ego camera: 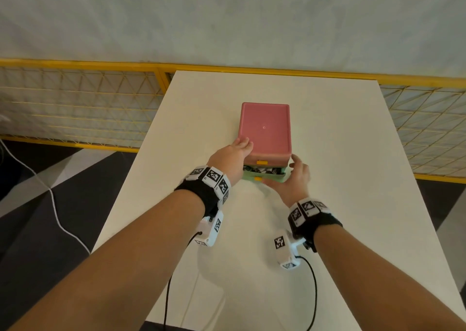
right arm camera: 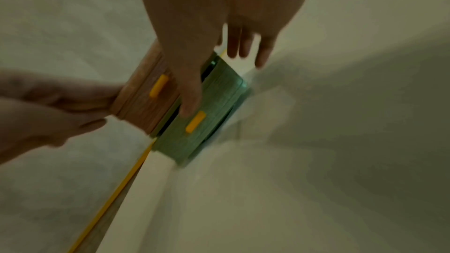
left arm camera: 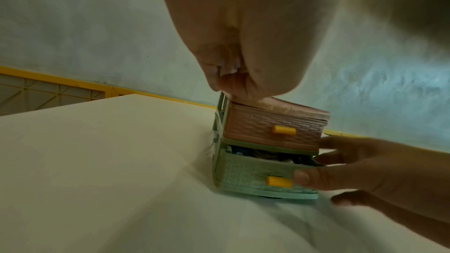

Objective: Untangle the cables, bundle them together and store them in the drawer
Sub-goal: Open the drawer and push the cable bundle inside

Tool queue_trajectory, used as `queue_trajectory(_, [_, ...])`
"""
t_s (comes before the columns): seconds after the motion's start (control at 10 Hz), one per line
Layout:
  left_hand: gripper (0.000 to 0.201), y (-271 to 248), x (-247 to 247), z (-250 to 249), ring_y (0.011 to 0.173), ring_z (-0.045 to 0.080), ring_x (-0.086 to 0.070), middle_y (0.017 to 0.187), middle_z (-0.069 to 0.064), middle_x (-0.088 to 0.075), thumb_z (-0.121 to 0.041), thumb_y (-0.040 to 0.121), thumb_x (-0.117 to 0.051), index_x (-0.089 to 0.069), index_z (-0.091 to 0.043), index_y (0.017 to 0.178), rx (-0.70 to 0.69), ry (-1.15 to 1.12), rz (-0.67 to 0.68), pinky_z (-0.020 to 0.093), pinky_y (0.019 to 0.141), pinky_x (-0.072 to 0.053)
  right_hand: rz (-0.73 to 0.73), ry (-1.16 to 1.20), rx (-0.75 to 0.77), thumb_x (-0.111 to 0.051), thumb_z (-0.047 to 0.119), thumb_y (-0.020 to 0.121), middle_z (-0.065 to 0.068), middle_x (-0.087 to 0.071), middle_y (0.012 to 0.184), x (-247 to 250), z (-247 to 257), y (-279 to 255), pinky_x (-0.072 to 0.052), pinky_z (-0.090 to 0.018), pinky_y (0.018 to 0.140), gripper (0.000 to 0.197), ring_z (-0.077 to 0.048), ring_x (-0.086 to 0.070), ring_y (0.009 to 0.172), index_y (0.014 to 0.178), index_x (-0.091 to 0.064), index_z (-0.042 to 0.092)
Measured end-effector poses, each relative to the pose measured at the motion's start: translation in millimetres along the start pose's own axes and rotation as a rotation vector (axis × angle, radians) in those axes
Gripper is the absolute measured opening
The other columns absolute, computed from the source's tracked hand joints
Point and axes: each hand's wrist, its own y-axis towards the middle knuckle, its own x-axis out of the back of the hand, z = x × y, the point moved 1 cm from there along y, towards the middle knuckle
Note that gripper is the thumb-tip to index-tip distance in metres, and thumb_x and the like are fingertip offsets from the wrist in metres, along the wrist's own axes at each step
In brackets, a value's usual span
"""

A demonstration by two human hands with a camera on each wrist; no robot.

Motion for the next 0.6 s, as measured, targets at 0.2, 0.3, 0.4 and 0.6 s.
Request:
queue_trajectory(0.2, [0.079, 0.7, -1.0, -1.0, 0.151, 0.014, -0.006, 0.164, 0.0, -0.01, 0.018, 0.086, -0.034, -0.017, -0.015, 0.155, 0.004, 0.002, -0.015, 0.03, 0.119, -0.017, 0.011, -0.095, -0.064, -0.089, 0.042, 0.051, -0.011, -0.042, 0.119, -17.6, -3.4, 27.2, -0.044, -0.041, 0.098, 0.092, -0.028, -0.044, 0.112, 0.124, -0.043, 0.007])
queue_trajectory(0.3, [0.077, 1.4, -0.5, -0.8, 0.151, 0.013, -0.007, 0.164, -0.001, -0.012, 0.017, 0.087, -0.034, -0.019, -0.015, 0.155, 0.009, -0.008, -0.033, 0.03, 0.118, -0.016, -0.031, -0.122, -0.081, -0.086, 0.041, 0.058, -0.013, -0.042, 0.117, -22.0, -2.8, 28.7, -0.046, -0.04, 0.092, 0.087, -0.03, -0.048, 0.107, 0.124, -0.042, 0.006])
queue_trajectory(0.4, [0.079, 1.1, -0.8, -1.2, 0.15, 0.012, -0.007, 0.163, -0.002, -0.012, 0.019, 0.086, -0.034, -0.019, -0.016, 0.155, 0.013, -0.029, -0.028, 0.028, 0.118, -0.014, -0.002, -0.144, -0.079, -0.083, 0.043, 0.062, -0.012, -0.043, 0.117, -18.0, -0.3, 26.2, -0.046, -0.04, 0.091, 0.085, -0.03, -0.049, 0.107, 0.126, -0.041, 0.007])
queue_trajectory(0.6, [0.062, -6.8, 9.7, 3.5, 0.148, 0.013, -0.02, 0.16, 0.002, -0.025, 0.013, 0.093, -0.035, -0.036, -0.014, 0.149, 0.021, -0.313, -0.127, 0.015, 0.114, -0.012, 0.098, -0.098, 0.001, -0.081, 0.022, 0.068, -0.014, -0.037, 0.126, 3.9, 6.1, 26.5, -0.045, -0.041, 0.096, 0.084, -0.032, -0.049, 0.112, 0.137, -0.034, 0.01])
